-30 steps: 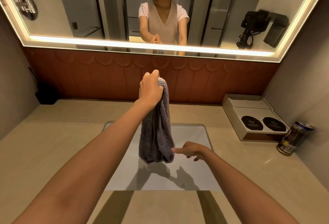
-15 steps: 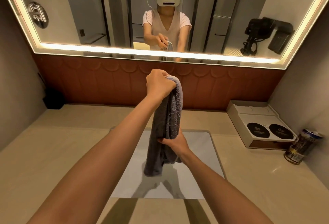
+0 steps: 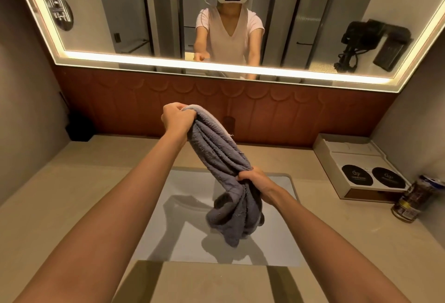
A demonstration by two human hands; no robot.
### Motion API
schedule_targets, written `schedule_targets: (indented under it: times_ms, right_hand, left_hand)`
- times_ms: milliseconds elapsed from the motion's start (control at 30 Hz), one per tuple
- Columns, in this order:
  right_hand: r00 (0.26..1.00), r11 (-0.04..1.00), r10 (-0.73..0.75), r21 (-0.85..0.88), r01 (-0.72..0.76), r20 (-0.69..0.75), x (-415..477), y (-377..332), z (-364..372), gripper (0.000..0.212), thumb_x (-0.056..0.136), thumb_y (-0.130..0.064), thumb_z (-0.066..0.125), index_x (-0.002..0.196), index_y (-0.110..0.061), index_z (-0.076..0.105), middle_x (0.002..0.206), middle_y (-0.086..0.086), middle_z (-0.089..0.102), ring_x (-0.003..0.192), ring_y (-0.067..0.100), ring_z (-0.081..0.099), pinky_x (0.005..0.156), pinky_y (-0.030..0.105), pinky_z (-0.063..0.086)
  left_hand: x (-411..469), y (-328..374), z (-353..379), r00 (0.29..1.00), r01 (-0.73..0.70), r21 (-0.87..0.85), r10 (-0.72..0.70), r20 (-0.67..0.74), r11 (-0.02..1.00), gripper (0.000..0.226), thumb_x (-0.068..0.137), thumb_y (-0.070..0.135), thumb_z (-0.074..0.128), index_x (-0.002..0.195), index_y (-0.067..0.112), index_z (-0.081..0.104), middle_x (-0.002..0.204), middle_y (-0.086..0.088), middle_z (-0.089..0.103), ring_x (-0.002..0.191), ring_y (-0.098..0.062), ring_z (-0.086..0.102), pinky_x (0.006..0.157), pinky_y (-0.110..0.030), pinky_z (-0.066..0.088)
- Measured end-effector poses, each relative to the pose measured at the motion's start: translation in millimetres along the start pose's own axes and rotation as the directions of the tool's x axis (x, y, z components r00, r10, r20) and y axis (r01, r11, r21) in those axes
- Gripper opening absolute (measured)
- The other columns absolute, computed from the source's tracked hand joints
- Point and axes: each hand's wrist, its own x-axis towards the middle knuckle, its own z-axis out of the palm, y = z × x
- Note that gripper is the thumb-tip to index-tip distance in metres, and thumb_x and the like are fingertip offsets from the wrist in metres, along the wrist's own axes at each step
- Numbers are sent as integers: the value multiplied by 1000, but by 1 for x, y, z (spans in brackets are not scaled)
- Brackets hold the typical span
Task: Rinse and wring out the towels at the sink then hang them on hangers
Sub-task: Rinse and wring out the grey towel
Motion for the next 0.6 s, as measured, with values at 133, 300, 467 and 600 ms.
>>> schedule_targets:
  times_ms: [133,300,467,600]
  right_hand:
    - [998,997,45,-68,-42,40,-1,-15,-11,44,65,-13,71,107,-5,59,97,11,68,80,23,65,75,30,55]
    - [997,993,-38,-109,46,73,0,-40,-7,25,72,-3,69,95,-8,63,93,10,68,80,21,65,79,30,53]
    - [994,973,0,-231,25,106,-2,-61,17,38,64,-12,58,101,-3,61,93,17,63,85,29,60,78,35,48]
    - [995,958,-22,-284,49,97,-6,-62,16,51,58,-22,48,103,-1,59,99,19,59,91,30,56,82,37,46]
  left_hand:
    - [18,-51,-15,994,112,163,-113,2,980,17,81,2,52,93,2,64,102,-19,63,98,-30,59,80,-36,48]
    - [-2,-99,-19,923,-71,555,-157,352,829,39,83,6,59,121,2,53,124,-20,55,113,-32,53,95,-37,43]
    - [-51,-98,3,525,-504,182,132,841,845,110,63,13,80,145,17,7,136,5,28,128,-12,33,104,-26,35]
    - [-59,-106,14,670,-506,152,276,689,849,103,70,17,78,146,26,10,140,-3,29,123,-18,41,96,-29,40]
